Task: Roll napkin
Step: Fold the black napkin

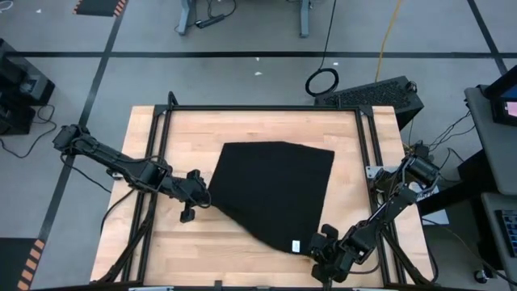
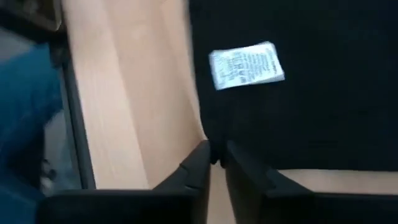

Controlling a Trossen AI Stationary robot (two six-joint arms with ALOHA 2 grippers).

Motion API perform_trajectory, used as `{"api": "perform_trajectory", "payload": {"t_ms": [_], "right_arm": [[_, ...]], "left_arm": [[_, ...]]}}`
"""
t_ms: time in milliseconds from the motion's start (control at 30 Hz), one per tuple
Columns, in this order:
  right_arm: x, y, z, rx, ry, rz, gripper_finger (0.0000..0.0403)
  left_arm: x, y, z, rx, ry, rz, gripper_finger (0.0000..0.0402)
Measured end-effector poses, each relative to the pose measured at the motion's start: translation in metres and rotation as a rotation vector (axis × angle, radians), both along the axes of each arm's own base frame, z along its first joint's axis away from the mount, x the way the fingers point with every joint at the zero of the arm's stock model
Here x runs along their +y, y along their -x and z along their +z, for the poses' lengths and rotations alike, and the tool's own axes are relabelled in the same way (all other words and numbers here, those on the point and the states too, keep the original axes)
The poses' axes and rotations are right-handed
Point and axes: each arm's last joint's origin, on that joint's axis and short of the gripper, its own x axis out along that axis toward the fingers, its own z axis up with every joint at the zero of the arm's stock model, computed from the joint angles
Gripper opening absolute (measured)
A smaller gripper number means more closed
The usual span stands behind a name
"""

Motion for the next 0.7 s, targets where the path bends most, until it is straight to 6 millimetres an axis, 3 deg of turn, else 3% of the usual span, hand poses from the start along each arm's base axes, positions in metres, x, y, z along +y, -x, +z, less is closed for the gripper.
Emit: {"api": "perform_trajectory", "payload": {"t_ms": [267, 433, 567, 700], "right_arm": [[0.010, 0.003, 0.003, -0.118, 0.076, 0.073, 0.0150], [0.024, 0.010, -0.010, -0.177, 0.176, 0.182, 0.0192], [0.026, 0.013, -0.018, -0.175, 0.222, 0.201, 0.0197], [0.024, 0.012, -0.018, -0.196, 0.256, 0.182, 0.0177]], "left_arm": [[-0.001, 0.000, 0.000, -0.010, -0.011, 0.006, 0.0002], [-0.001, 0.000, 0.000, -0.011, -0.012, 0.008, 0.0002], [-0.001, 0.000, 0.000, -0.011, -0.013, 0.008, 0.0002], [-0.001, 0.000, 0.000, -0.011, -0.013, 0.008, 0.0002]]}}
